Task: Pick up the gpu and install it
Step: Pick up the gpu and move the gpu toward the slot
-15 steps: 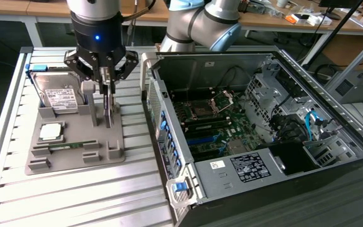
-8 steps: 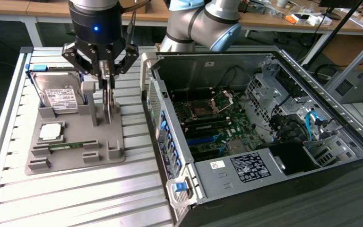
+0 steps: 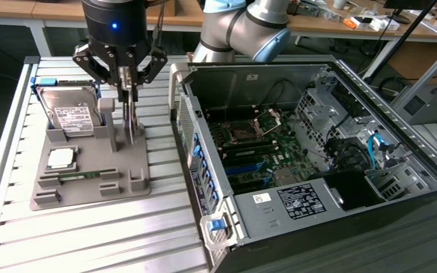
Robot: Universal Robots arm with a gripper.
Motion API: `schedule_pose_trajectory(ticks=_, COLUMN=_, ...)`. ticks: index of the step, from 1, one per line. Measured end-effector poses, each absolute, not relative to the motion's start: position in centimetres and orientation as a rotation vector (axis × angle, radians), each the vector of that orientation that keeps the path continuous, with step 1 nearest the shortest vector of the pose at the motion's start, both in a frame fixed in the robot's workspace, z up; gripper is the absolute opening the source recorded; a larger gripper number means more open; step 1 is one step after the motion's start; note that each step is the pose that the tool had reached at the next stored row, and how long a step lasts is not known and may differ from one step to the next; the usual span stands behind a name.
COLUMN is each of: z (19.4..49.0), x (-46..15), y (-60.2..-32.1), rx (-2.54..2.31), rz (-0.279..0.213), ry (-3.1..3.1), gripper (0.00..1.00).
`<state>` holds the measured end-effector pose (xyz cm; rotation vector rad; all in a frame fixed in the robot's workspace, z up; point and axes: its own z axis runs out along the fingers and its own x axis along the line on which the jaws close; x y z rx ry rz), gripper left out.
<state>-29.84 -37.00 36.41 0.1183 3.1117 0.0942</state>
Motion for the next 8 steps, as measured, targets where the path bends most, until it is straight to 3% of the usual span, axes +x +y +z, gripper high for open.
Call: schedule_pose_trajectory(ticks=8, z=37.7, x=-29.8, y=-37.0, rx=0.118, rz=0.1, ry=3.112, gripper=0.27)
